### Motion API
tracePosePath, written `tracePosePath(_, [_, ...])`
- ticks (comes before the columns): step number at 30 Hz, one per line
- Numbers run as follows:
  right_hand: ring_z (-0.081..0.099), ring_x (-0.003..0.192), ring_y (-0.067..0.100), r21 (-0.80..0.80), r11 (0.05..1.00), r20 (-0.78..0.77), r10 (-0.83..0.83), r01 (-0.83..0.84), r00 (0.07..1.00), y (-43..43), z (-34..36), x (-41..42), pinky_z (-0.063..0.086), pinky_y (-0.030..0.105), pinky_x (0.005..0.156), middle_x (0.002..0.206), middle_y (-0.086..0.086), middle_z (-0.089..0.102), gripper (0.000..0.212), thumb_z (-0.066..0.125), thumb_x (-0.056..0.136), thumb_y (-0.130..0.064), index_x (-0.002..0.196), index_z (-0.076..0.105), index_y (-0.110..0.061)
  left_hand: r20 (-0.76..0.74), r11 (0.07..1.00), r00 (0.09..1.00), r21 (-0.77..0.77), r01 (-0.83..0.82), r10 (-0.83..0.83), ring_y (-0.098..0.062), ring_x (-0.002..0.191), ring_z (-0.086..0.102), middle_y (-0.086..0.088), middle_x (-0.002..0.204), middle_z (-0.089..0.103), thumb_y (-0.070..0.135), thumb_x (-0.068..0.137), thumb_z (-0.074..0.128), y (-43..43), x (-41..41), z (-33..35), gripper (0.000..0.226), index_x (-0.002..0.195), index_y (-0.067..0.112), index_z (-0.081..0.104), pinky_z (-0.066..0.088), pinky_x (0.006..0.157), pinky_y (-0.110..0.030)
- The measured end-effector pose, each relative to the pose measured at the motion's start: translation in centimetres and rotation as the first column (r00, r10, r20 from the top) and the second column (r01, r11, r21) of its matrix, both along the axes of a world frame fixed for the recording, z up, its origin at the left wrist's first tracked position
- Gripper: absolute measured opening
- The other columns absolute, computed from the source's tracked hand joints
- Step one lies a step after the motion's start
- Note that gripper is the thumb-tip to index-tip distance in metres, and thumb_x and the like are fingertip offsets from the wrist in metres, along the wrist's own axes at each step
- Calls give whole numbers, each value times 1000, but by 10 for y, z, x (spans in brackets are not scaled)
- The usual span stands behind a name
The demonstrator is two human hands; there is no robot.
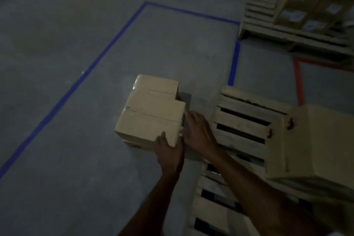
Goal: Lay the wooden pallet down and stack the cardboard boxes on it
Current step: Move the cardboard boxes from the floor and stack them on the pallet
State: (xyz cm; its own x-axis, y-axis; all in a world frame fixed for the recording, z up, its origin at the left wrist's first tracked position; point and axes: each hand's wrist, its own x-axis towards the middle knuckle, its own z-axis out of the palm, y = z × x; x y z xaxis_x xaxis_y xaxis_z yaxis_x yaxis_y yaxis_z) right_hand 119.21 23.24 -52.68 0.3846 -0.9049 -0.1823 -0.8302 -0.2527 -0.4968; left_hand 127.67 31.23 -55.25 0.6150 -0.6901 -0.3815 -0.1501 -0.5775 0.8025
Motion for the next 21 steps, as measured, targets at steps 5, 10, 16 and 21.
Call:
tracePosePath(5, [15, 151, 33, 102, 994, -149, 42, -27, 988, -80, -97, 53, 17, 44, 123, 167, 14, 12, 66, 44, 105, -32, 160, 14, -16, 52, 994, 999, 106, 0, -5, -30, 153, 13, -14, 167, 15, 47, 96, 61, -69, 53, -90, 70, 155, 18, 38, 23, 121, -52])
tracePosePath(10, [2, 154, 34, 150, 988, -275, 79, -38, 958, -128, -149, 71, 9, 45, 125, 168, 16, -4, 78, 52, 101, -43, 161, 8, -18, 63, 954, 991, 269, -135, 122, -34, 151, 7, -11, 167, 1, 52, 87, 72, -95, 73, -131, 87, 157, 29, 27, 23, 115, -59])
tracePosePath(16, [-1, 154, 32, 212, 975, -367, 141, -64, 919, -174, -161, 78, 3, 51, 121, 168, 13, 2, 111, 61, 84, -68, 161, -5, -22, -19, 843, 903, 366, -393, 430, -33, 147, 13, -13, 164, 0, 33, 64, 94, -96, 69, -125, 128, 158, 38, 7, 28, 113, -57])
tracePosePath(21, [23, 144, 35, 279, 959, -368, 57, 51, 928, -149, -143, 64, 19, 46, 113, 160, 14, 24, 114, 67, 77, -72, 160, 3, -29, -276, 884, 880, 381, -270, 387, -42, 138, 31, -19, 152, 21, 38, 64, 94, -83, 69, -113, 125, 155, 48, 8, 42, 109, -59])
